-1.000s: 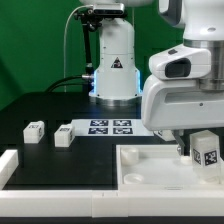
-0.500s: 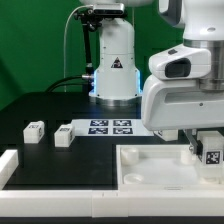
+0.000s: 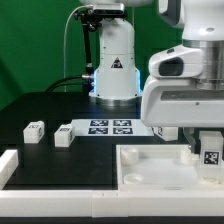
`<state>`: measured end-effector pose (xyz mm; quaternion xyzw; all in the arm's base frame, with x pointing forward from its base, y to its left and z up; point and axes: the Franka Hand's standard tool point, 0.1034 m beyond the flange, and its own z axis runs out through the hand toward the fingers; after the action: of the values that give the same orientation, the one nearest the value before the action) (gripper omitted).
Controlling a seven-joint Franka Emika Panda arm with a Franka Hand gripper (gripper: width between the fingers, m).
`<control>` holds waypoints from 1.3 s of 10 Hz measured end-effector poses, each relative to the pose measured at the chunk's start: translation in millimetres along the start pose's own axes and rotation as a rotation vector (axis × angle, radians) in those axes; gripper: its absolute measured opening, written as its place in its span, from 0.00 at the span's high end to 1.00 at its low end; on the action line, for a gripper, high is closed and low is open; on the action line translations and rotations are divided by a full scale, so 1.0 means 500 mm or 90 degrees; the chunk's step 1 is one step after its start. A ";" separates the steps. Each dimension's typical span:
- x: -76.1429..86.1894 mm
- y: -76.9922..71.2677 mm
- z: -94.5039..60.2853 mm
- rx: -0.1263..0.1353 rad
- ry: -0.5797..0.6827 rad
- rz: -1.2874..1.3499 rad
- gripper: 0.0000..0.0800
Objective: Assemble one leg
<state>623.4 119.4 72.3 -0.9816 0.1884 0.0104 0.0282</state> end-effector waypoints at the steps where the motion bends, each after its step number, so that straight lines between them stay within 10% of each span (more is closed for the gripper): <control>1: -0.002 0.000 0.000 0.000 0.003 0.104 0.64; 8: -0.003 -0.001 0.001 -0.005 0.010 0.493 0.63; 10: -0.004 -0.002 0.002 -0.005 0.009 0.466 0.24; 13: -0.004 0.005 0.010 -0.012 0.007 0.184 0.19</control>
Offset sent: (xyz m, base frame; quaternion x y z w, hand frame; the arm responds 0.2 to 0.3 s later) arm -0.0013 -0.0006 -0.0013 -0.0193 0.0127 0.3266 0.9449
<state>620.8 117.8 67.3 -0.9445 0.3279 0.0108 0.0158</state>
